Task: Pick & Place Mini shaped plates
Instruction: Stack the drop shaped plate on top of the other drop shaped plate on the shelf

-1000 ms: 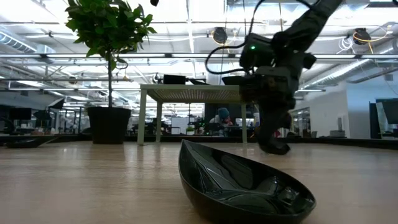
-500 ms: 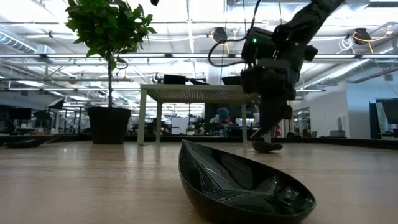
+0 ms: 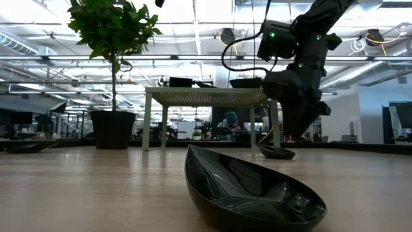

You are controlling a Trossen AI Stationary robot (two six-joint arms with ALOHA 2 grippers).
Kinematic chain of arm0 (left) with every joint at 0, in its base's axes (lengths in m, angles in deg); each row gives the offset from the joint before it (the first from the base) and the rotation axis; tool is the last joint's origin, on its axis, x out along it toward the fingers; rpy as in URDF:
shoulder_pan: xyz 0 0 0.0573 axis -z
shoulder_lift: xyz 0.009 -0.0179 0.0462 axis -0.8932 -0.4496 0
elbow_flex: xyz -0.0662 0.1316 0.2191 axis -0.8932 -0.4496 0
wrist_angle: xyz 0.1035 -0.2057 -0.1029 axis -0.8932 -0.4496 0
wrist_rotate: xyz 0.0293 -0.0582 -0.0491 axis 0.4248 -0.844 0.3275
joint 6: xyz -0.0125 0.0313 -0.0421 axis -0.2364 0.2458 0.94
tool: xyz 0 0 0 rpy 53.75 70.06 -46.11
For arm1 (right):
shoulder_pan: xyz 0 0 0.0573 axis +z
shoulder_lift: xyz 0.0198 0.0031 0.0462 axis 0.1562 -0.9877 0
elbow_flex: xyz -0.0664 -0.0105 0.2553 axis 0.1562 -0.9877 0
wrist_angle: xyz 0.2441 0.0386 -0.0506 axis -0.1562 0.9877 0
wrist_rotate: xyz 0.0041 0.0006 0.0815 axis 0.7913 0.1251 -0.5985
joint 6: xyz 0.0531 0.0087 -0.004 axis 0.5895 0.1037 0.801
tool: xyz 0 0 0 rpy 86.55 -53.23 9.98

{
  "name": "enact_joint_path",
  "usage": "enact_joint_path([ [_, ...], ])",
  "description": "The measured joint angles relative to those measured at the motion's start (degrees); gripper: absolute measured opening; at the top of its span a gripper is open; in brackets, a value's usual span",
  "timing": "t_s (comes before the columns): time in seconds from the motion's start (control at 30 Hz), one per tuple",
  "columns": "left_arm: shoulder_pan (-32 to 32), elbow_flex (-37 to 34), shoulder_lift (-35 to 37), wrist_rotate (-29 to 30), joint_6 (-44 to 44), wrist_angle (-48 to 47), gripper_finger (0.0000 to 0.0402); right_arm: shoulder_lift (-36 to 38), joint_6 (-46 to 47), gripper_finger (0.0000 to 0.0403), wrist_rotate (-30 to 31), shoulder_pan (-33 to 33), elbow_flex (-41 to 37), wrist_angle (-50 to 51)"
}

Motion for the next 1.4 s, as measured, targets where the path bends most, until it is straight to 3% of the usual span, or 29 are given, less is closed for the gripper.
enact_joint_path([
  [0.33,0.11,0.0,-0.01,-0.06,4.8,-0.02,0.0124,-0.9,-1.39,0.0149,4.45,4.32,-0.45,-5.04],
  [0.73,0.85,0.0,-0.01,-0.17,5.7,-0.05,0.0124,-0.66,4.88,0.0165,5.68,6.21,-12.44,-24.72],
  [0.9,1.11,0.0,-0.01,-0.1,5.41,-0.04,0.0124,-0.63,4.7,0.0164,9.84,8.67,-14.06,-26.81],
  [1.13,1.11,0.0,-0.01,-0.04,5.38,-0.02,0.0124,-2.55,-3.19,0.0126,16.05,13.35,-14.19,-27.61],
  [1.4,1.11,0.0,0.0,0.0,5.57,0.01,0.0124,-5.95,-6.78,0.006,16.45,16.62,-14.19,-30.09],
])
